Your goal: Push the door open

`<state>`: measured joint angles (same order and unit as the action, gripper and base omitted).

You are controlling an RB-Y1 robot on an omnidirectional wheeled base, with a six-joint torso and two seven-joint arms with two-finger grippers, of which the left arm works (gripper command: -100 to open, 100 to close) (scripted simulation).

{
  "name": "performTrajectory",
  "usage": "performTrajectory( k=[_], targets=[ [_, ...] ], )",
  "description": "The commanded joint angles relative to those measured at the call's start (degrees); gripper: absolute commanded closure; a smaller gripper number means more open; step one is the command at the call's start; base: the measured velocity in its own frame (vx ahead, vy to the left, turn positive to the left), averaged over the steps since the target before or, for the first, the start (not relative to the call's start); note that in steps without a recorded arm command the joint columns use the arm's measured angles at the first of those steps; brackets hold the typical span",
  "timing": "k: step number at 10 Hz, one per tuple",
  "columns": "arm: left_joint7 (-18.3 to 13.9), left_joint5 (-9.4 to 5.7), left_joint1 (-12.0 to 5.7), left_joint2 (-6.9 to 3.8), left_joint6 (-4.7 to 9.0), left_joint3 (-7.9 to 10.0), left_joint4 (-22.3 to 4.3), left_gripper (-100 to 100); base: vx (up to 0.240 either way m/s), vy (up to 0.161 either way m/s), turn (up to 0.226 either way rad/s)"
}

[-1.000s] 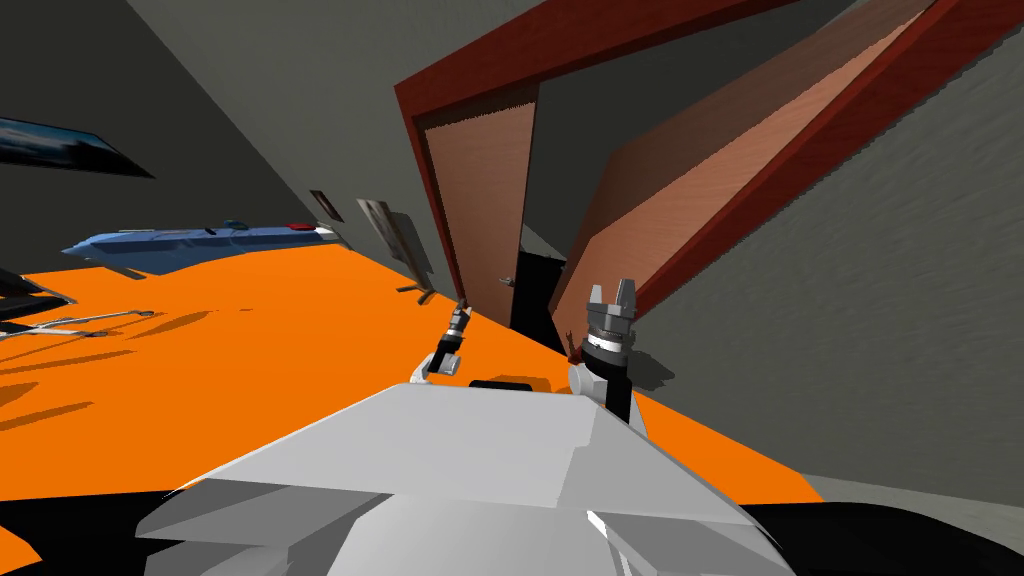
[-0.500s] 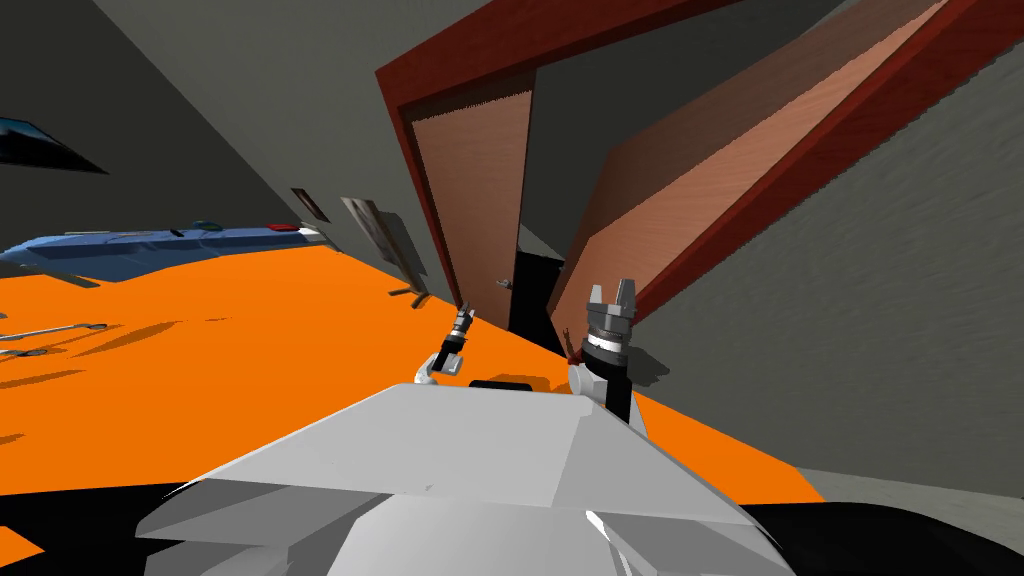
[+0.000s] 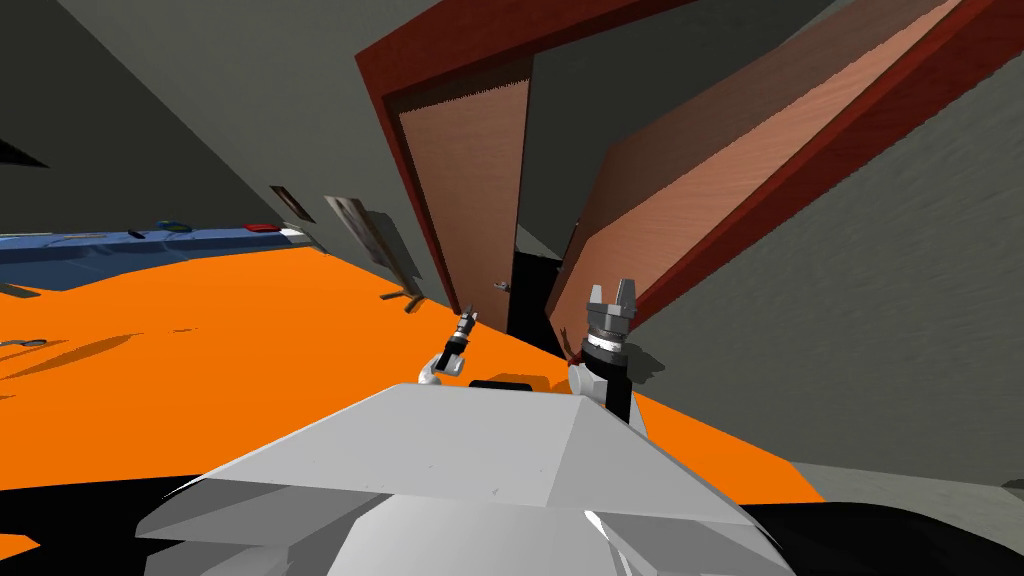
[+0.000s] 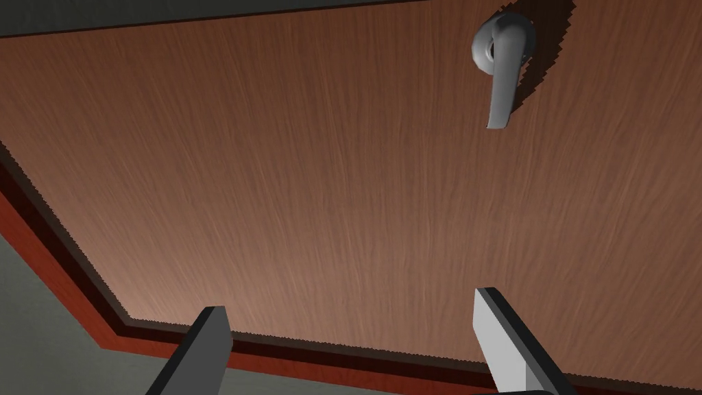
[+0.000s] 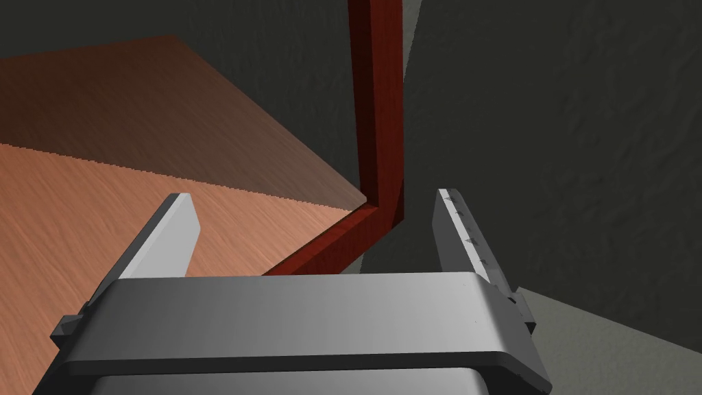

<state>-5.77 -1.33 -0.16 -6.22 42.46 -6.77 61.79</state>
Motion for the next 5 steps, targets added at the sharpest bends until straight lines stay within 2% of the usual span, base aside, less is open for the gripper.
performTrajectory(
  k=[1,5],
  targets=[
    [-0.04,0.02,-0.81,0.07,0.23,-0.34,-1.97,-100,0.091,0.011,-0.068],
    [-0.23,0.02,-3.05,0.14,1.17,-1.07,-7.31,-100,0.097,0.02,-0.055]
  ],
)
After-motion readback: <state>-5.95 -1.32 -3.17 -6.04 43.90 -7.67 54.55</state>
